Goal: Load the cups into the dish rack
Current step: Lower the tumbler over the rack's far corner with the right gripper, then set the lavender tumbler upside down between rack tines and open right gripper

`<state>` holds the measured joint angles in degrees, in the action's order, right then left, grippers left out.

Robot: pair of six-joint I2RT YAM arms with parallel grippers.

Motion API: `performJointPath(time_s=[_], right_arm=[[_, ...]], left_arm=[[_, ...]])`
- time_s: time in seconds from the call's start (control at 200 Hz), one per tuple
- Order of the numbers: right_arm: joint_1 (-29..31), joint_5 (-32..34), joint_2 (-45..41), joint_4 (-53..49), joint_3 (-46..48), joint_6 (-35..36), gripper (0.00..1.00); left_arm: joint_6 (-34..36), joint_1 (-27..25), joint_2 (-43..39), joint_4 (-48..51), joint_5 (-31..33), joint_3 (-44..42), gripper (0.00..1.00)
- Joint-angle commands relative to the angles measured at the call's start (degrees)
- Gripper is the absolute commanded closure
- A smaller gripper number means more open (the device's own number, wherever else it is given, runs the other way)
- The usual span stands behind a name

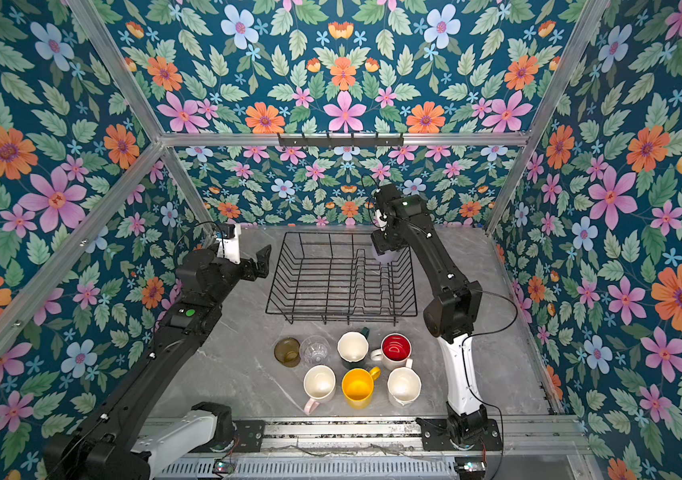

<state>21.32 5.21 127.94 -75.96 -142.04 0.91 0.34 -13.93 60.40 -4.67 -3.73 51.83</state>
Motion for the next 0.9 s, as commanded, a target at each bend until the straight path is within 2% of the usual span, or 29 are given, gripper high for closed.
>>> performJointPath(time_s=[0.0, 0.275, 0.895], right_arm=[[-0.7, -0.3, 1.1, -2.3, -0.6, 0.7, 1.00], [-1.5, -0.6, 2.8, -0.8, 1.6, 1.4, 1.00], [-1.5, 1.6, 10.8, -1.0, -3.2, 1.3, 1.00]], left_arm=[[1.5, 0.0, -1.0, -1.2, 1.2, -1.3, 0.00], [3.2, 0.1, -4.2, -2.4, 3.1, -4.5, 0.00], [2.3, 0.1, -4.5, -1.3, 0.8, -4.5, 0.00]])
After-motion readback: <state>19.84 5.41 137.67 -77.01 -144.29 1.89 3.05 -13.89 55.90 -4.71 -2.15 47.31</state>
